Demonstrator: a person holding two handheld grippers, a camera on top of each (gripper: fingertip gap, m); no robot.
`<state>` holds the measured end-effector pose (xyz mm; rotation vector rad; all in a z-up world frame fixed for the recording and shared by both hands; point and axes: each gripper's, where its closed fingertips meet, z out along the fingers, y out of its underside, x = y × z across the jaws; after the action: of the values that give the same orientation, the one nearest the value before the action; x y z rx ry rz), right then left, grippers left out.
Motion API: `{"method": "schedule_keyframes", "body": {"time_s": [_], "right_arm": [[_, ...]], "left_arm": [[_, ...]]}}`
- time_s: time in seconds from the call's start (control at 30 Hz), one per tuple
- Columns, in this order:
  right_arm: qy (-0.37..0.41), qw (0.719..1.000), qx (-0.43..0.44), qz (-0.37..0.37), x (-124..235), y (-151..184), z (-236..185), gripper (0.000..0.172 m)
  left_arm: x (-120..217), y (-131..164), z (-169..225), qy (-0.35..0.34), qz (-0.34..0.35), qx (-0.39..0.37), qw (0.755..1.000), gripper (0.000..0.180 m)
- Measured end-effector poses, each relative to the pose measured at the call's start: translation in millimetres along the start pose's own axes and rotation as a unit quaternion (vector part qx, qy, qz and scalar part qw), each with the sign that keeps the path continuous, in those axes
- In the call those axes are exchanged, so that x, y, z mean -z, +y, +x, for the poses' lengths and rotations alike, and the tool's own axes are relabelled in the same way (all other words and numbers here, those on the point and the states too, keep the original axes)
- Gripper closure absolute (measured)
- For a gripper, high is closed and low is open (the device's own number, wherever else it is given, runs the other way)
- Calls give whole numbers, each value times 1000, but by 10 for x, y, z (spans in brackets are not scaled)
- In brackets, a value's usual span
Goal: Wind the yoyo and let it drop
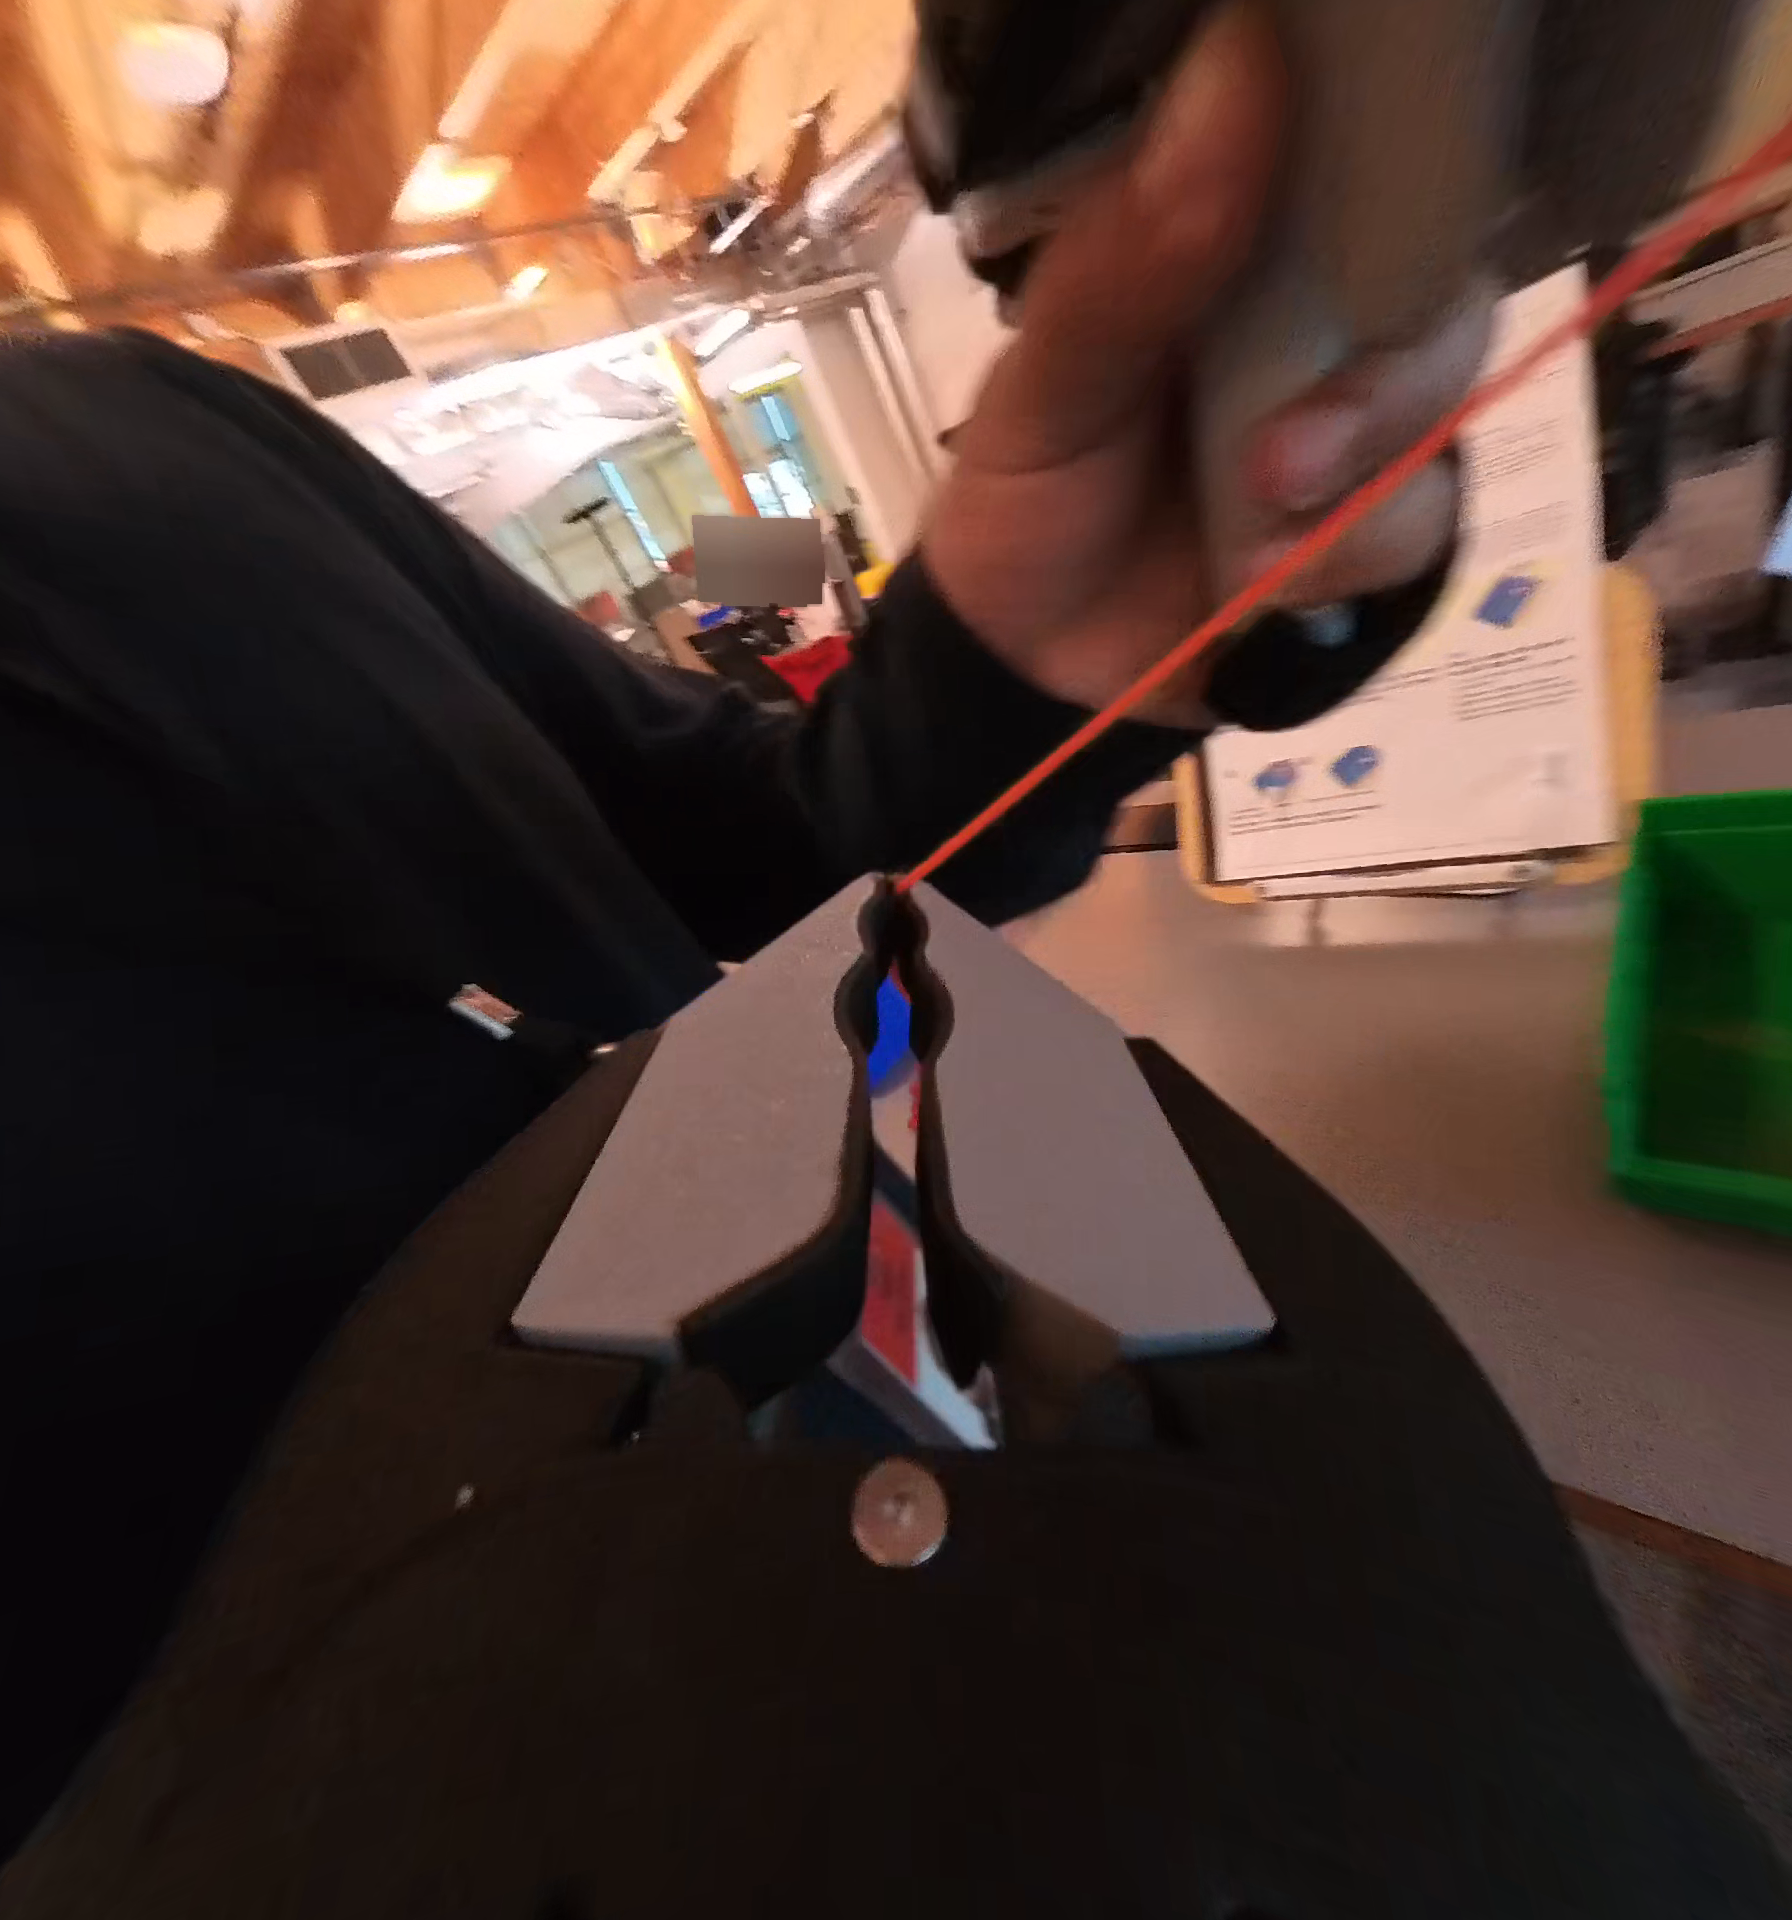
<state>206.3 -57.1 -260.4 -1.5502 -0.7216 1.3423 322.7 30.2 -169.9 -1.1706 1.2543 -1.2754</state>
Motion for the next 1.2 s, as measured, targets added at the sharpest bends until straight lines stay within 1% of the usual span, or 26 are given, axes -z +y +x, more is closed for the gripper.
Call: {"method": "schedule_keyframes", "body": {"time_s": [0.07,0.1,0.17,0.23,0.3,0.33,0.4,0.47,0.5,0.53,0.57,0.6,0.67,0.73,0.8,0.87,0.93,0.97,1.0,1.07,1.13,1.2], "right_arm": [[-25,999,-12,18,43,-82,-146,172],[-35,999,-16,32,110,-169,-219,172],[-33,998,-10,49,299,-359,-313,172],[10,999,18,29,513,-471,-298,172],[111,991,73,-29,761,-506,-106,172],[164,979,100,-62,900,-530,7,172],[256,945,153,-131,1143,-561,216,172],[319,906,202,-193,1314,-550,413,172],[344,888,215,-216,1395,-533,522,172],[366,873,219,-235,1470,-499,636,172],[381,864,219,-245,1525,-457,742,172],[388,863,214,-245,1552,-403,829,172],[382,873,193,-234,1524,-234,949,172],[370,884,175,-227,1426,-11,1015,172],[340,899,167,-221,1233,209,990,172],[309,914,168,-203,1012,325,909,172],[281,930,158,-177,821,361,829,172],[256,943,143,-157,706,365,760,172],[228,956,128,-134,583,364,673,172],[178,973,116,-88,368,326,476,172],[149,982,111,-42,258,220,291,172],[122,988,91,16,262,27,99,172]], "left_arm": [[-38,208,-52,-19,-46,-45,998,179],[-46,316,-76,-30,-68,-72,995,179],[-44,522,-79,-42,-114,-126,985,179],[-36,715,-28,-42,-160,-183,969,179],[-13,945,-3,-47,-222,-243,943,179],[-1,1072,49,-32,-252,-258,932,179],[33,1277,216,16,-295,-247,923,179],[94,1428,378,66,-328,-221,916,179],[126,1473,470,94,-333,-205,915,179],[156,1474,606,134,-326,-178,919,179],[190,1431,761,179,-310,-145,923,179],[221,1343,895,216,-284,-114,927,179],[285,1081,1095,272,-221,-60,935,179],[323,788,1154,291,-160,-23,943,179],[360,511,1157,302,-108,6,947,179],[372,380,1146,312,-91,29,945,179],[351,294,1158,324,-76,63,941,179],[324,236,1146,323,-61,82,941,179],[277,172,1090,309,-42,100,945,179],[167,108,897,255,-15,110,961,179],[76,120,695,198,-5,115,973,179],[19,202,535,150,-10,100,984,179]]}}
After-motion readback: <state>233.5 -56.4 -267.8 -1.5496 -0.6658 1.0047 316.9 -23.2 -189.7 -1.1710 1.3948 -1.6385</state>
